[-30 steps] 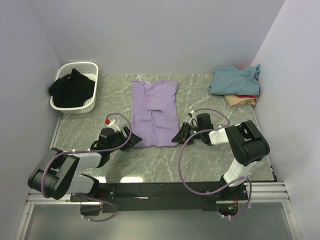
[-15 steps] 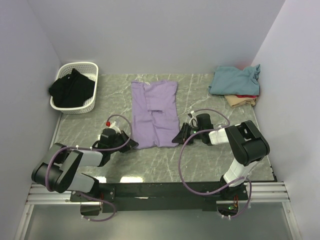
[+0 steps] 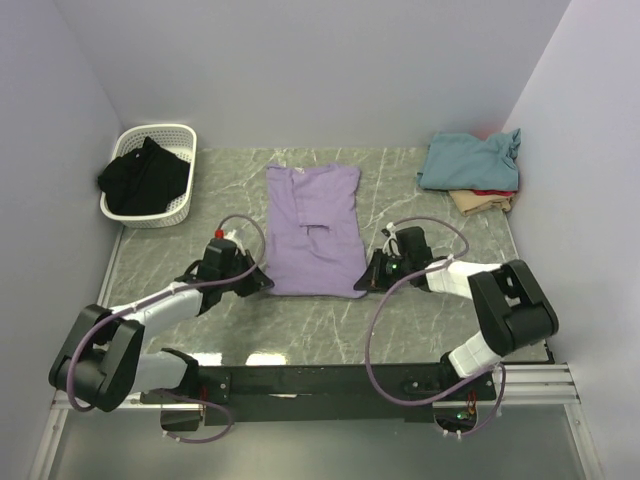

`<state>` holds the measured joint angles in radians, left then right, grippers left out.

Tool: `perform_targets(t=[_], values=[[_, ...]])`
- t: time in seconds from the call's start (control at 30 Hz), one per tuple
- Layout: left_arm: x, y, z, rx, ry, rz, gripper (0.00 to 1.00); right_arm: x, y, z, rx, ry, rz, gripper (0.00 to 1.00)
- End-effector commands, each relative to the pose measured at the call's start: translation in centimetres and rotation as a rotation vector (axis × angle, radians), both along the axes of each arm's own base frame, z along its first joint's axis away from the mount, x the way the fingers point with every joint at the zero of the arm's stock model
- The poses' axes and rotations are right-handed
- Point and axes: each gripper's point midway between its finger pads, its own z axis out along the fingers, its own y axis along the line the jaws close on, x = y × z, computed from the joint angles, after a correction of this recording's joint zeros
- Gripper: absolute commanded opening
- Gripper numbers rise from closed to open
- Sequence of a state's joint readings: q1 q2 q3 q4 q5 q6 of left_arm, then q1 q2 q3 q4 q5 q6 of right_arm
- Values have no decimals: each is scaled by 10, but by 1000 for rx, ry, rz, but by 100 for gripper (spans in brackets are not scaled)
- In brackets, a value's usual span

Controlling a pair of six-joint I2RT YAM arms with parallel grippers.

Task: Fold and stack the t-shirts
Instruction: Fold the tshirt

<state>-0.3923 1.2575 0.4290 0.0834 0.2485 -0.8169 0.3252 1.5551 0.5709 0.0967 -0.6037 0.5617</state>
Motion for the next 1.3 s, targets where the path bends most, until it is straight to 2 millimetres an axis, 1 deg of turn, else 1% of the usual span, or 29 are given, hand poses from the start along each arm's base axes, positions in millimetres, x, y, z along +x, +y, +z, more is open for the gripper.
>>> perform_targets(t=[0.0, 0.07, 0.2, 0.33, 0.4, 0.43, 0.5, 0.53, 0.6, 0.67, 0.73, 0.83, 0.87, 0.93, 0.97, 1.0, 1.03, 1.07, 1.1, 1.13, 1.17, 1.2, 1.27], values=[[-1, 4, 16, 63, 23, -35, 1, 1, -10, 21, -82, -53, 8, 0], [-5, -2, 17, 36, 33, -62, 1, -2, -9, 28, -75, -50, 22, 0], [-15, -5, 15, 34, 72, -98, 1, -10, -8, 32, -67, -27, 53, 0], [-25, -9, 22, 32, 84, -127, 1, -20, -3, 42, -47, -31, 91, 0], [-28, -10, 31, 29, 68, -126, 1, -26, -5, 45, -54, -26, 93, 0], [-31, -9, 32, 32, 77, -126, 1, -27, -5, 51, -49, -42, 92, 0], [-33, -11, 43, 20, 59, -128, 1, -34, -5, 55, -52, -35, 99, 0], [-37, -11, 44, 20, 67, -129, 1, -36, -6, 61, -48, -51, 100, 1], [-38, -14, 57, 2, 45, -132, 1, -43, -6, 66, -54, -45, 105, 1], [-38, -14, 65, 5, 42, -127, 1, -44, -6, 77, -49, -67, 103, 2], [-39, -15, 72, 4, 32, -128, 1, -51, -4, 84, -47, -70, 117, 3], [-40, -18, 87, 6, 21, -135, 1, -54, -3, 98, -42, -83, 127, 4], [-36, -18, 96, 7, 3, -127, 1, -55, -3, 100, -50, -87, 130, 4], [-36, -18, 105, 9, -10, -124, 1, -56, -4, 107, -62, -93, 135, 5], [-31, -18, 115, 9, -33, -118, 1, -55, -4, 110, -65, -96, 134, 6], [-31, -18, 116, 15, -32, -118, 1, -54, -4, 113, -71, -101, 138, 6], [-28, -18, 120, 16, -40, -116, 1, -50, -3, 119, -67, -118, 134, 7], [-24, -19, 127, 19, -56, -117, 1, -46, -3, 123, -70, -127, 127, 7], [-21, -18, 126, 33, -54, -111, 1, -42, -3, 125, -81, -145, 125, 7], [-18, -19, 127, 36, -59, -109, 1, -34, -2, 131, -87, -160, 114, 7], [-13, -20, 132, 41, -75, -108, 1, -30, -2, 133, -95, -172, 108, 7], [-9, -20, 129, 54, -70, -101, 1, -22, -5, 135, -116, -191, 92, 8], [3, -23, 136, 56, -105, -98, 1, -8, -2, 140, -131, -213, 82, 8]])
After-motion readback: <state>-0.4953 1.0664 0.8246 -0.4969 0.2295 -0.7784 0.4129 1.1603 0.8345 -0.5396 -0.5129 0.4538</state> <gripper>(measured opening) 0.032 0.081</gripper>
